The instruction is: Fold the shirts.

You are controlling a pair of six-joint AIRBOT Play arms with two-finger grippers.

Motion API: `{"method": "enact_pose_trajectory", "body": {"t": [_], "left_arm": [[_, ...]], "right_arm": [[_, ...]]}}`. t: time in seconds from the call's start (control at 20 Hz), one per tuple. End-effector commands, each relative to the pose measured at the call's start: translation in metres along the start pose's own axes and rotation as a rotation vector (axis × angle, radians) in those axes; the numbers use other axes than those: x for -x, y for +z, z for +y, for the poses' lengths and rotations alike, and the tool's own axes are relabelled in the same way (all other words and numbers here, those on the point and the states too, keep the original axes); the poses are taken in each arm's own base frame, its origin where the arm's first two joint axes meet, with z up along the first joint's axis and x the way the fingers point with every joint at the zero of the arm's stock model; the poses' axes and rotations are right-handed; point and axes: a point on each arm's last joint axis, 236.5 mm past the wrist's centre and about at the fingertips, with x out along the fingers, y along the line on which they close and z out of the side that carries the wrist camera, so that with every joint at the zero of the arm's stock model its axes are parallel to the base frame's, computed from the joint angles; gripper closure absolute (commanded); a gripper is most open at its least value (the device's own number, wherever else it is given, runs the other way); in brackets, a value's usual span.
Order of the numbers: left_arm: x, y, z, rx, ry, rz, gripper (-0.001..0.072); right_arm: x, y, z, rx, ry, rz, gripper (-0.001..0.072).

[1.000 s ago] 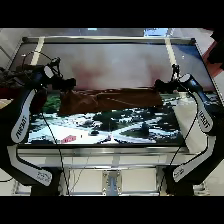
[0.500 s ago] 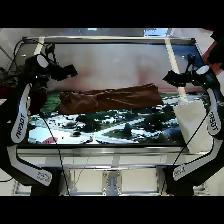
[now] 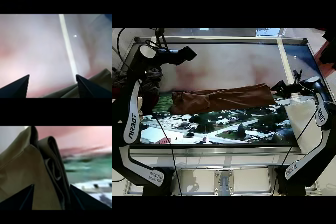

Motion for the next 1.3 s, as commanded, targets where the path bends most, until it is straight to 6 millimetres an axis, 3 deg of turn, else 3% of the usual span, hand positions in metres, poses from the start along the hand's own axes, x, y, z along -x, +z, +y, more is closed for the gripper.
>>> {"method": "enact_pose_trajectory", "body": {"t": [0.0, 0.2, 0.3, 0.35, 0.4, 0.45, 0.5, 0.7, 0.95, 1.1, 1.25], "left_arm": [[-0.005, -0.002, -0.023, -0.058, -0.053, 0.0, 0.0057], [-0.014, -0.013, -0.047, -0.133, -0.081, 0.02, 0.0057], [-0.016, -0.017, -0.055, -0.14, -0.093, 0.029, 0.0097], [-0.017, -0.02, -0.057, -0.14, -0.098, 0.038, 0.0257], [-0.017, -0.024, -0.058, -0.141, -0.104, 0.057, 0.0446], [-0.016, -0.032, -0.059, -0.14, -0.113, 0.087, 0.0615], [-0.016, -0.04, -0.061, -0.139, -0.124, 0.12, 0.0697], [-0.035, -0.089, -0.074, -0.091, -0.158, 0.274, 0.0698], [-0.087, -0.2, -0.06, -0.087, 0.047, 0.549, 0.0699], [-0.112, -0.25, -0.067, -0.083, 0.058, 0.639, 0.0698], [-0.127, -0.281, -0.063, -0.006, 0.074, 0.69, 0.0698]], "right_arm": [[-0.023, -0.009, 0.001, -0.014, 0.06, 0.04, 0.019], [-0.038, -0.022, 0.016, 0.026, 0.055, 0.091, 0.0197], [-0.046, -0.029, 0.026, 0.047, 0.058, 0.115, 0.0279], [-0.048, -0.033, 0.033, 0.051, 0.069, 0.127, 0.0452], [-0.048, -0.036, 0.042, 0.077, 0.1, 0.137, 0.0687], [-0.044, -0.037, 0.053, 0.117, 0.141, 0.138, 0.0681], [-0.038, -0.036, 0.066, 0.137, 0.175, 0.131, 0.0682], [-0.002, -0.029, 0.092, 0.233, 0.14, 0.076, 0.0682], [0.045, -0.029, 0.134, 0.316, 0.132, 0.014, 0.0683], [0.066, -0.032, 0.159, 0.352, 0.137, -0.021, 0.0682], [0.079, -0.04, 0.188, 0.429, 0.153, -0.011, 0.0683]]}}
